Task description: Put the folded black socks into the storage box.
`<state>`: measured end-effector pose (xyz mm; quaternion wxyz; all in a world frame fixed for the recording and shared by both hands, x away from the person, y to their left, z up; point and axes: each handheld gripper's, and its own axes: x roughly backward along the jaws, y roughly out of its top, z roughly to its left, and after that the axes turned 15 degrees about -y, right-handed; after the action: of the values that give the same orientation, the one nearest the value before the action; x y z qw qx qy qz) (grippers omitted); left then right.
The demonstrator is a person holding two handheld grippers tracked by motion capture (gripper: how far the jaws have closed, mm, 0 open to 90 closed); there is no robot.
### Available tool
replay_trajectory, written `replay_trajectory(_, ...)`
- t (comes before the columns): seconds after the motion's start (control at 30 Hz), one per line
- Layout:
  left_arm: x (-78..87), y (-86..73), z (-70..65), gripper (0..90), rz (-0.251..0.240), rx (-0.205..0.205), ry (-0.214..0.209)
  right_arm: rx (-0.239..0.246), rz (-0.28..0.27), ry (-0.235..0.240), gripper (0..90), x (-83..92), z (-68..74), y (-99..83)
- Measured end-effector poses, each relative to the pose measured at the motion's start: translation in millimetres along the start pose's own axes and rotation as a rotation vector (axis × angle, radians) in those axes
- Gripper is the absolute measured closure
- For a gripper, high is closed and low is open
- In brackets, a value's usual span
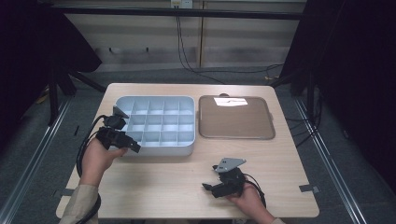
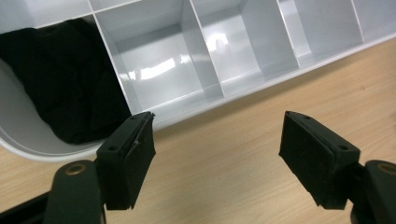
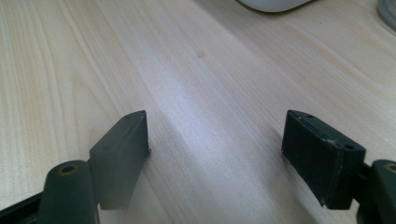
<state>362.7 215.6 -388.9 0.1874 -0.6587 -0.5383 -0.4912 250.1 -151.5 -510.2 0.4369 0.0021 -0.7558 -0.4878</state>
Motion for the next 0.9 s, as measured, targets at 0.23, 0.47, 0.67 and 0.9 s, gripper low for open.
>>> replay_trajectory(0.23, -3.5, -3.8, -2.8, 25.9, -0.002, -0.014, -0.011, 0.0, 0.001, 0.0, 22.7, 0.1, 0.0, 0.0)
replay_trajectory(0.47, -8.6, -6.9, -7.0, 25.8, 0.0, -0.034, -0.022, 0.001, 0.001, 0.0, 22.7, 0.1, 0.0, 0.0)
replay_trajectory(0.67, -13.9, -8.5, -9.2, 25.9, -0.002, -0.037, -0.029, 0.001, 0.002, 0.0, 22.7, 0.1, -0.1, 0.1)
replay_trajectory(0.9, -16.9, -11.6, -12.7, 25.9, -0.005, -0.049, -0.043, 0.001, 0.002, 0.0, 22.7, 0.2, -0.1, 0.1)
